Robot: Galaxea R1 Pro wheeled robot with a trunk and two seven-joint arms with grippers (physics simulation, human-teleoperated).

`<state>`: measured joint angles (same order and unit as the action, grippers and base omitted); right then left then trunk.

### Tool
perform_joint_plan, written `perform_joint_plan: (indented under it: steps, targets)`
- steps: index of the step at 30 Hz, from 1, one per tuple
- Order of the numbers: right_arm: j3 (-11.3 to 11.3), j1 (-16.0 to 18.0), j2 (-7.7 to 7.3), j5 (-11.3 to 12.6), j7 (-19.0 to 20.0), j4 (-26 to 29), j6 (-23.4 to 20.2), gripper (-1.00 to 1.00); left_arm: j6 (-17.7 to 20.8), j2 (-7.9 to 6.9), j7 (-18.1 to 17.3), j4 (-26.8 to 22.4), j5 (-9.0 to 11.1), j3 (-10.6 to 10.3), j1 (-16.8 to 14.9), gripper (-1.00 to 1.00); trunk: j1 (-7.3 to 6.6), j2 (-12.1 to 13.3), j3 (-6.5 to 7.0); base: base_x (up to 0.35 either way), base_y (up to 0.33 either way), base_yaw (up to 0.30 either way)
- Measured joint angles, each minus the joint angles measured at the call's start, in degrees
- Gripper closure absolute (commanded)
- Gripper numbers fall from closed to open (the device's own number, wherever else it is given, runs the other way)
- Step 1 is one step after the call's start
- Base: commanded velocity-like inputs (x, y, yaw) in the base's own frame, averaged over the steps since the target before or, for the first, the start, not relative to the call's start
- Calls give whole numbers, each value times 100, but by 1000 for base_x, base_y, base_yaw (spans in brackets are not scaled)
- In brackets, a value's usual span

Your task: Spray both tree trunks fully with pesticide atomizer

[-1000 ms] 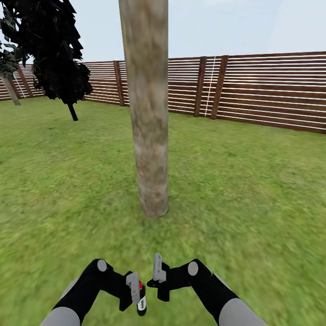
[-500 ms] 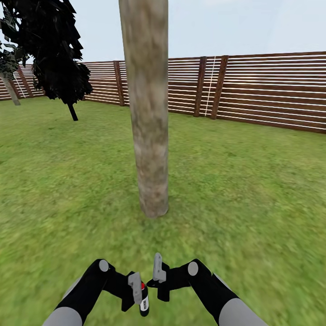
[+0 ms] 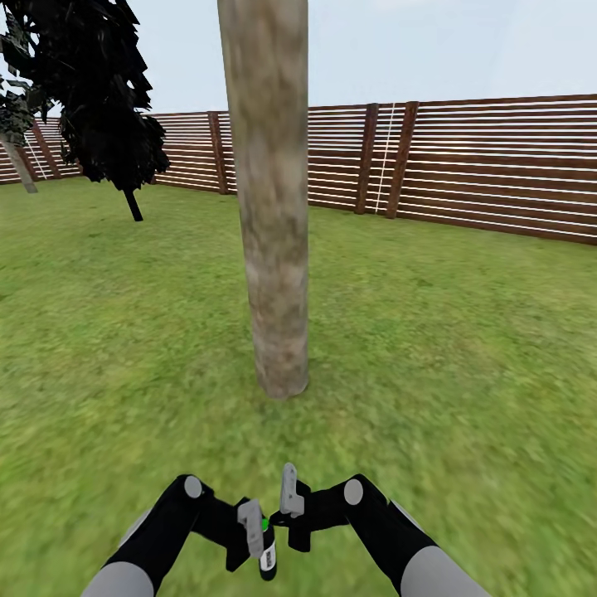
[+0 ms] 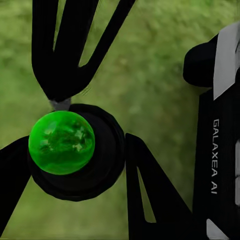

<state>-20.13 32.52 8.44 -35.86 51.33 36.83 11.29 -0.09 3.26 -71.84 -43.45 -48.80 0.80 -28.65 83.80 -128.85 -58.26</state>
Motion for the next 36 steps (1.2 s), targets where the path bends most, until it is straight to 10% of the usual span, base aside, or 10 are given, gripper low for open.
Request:
perform_joint_plan:
  steps: [5,15,16,20,23,27,29,33,36]
  targets:
    - [0,0,-5,-5,9,-8,1,100,-8,-183,31,20,-48,23,8,100,0,0,0,0,0,0]
    - [17,0,-79,-10,18,-27,5,100,-16,-1280,39,13,-55,33,76,100,0,0,0,0,0,0]
    - [17,0,-128,-11,18,-27,5,-100,-16,-1399,39,14,-66,33,86,100,0,0,0,0,0,0]
    - [50,0,-431,-7,7,-35,5,-100,-8,-1855,56,13,-38,82,95,100,0,0,0,0,0,0]
    - [211,-2,-815,9,-264,-53,17,-100,2,-1924,458,21,-13,849,96,100,0,0,0,0,0,0]
    - [1447,-26,-1236,20,-2557,-1257,38,-100,11,-1598,1675,406,177,1827,91,100,1,0,-1,0,0,0]
    - [2002,-28,-1241,44,-4189,-2084,202,-100,10,-1306,3123,899,489,2314,84,100,1,0,-1,0,0,0]
    - [2192,-54,-1156,166,-6431,-2821,748,-100,70,-949,5495,1627,915,2515,70,100,0,0,-1,0,0,0]
    - [2276,-235,-1125,1033,-7337,-3139,1485,-100,208,-802,6587,1907,1556,2526,66,100,0,0,-1,0,0,0]
